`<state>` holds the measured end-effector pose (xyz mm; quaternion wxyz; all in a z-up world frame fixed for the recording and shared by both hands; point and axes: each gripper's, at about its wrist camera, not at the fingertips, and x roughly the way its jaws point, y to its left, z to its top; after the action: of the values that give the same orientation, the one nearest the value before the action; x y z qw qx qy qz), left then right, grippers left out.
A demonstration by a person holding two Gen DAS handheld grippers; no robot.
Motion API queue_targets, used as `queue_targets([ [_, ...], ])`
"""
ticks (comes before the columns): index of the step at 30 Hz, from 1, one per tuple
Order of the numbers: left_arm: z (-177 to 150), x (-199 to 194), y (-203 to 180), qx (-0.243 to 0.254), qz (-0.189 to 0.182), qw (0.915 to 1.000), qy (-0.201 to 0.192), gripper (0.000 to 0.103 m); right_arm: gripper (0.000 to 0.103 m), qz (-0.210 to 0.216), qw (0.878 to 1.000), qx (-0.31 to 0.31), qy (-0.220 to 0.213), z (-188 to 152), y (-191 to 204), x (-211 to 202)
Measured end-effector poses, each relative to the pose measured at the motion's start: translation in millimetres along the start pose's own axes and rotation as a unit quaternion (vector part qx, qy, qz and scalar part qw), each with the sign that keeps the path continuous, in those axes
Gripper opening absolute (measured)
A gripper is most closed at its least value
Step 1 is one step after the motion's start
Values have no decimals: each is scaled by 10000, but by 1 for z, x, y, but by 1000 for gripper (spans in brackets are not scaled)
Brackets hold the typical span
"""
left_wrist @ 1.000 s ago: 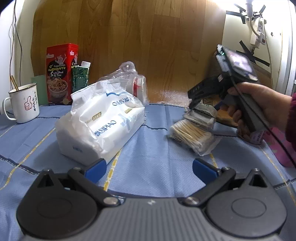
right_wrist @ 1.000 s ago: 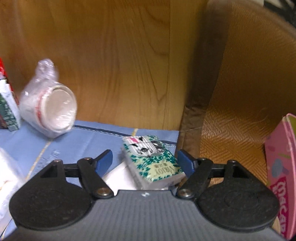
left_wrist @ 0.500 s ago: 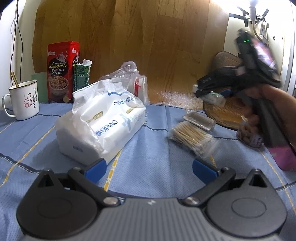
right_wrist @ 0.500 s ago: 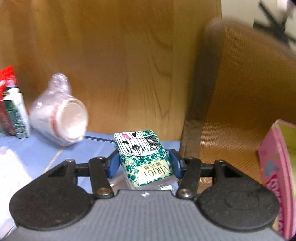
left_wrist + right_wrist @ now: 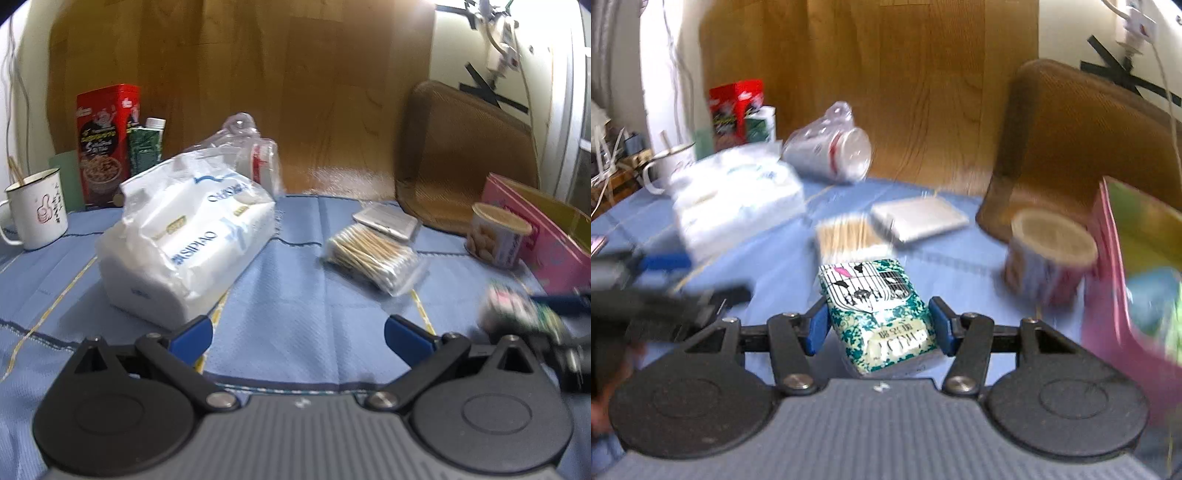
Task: Organize soft objects
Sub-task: 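Grasp the green tissue packet with the right gripper while the left gripper pinches it, then carry the tissue packet into the pink tin and open the grippers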
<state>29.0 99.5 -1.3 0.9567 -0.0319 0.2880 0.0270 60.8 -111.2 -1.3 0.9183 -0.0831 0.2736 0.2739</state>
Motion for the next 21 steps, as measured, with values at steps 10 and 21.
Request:
queue_targets([
  [10,-4,-14,-14,12,-716,9968,360,98,77,143,9991,369,-136,-48,2,-37],
  [21,-7,-25,-58,-156,-2098,9703,1196,70,78,260,9992,225,-214,-69,1,-53],
])
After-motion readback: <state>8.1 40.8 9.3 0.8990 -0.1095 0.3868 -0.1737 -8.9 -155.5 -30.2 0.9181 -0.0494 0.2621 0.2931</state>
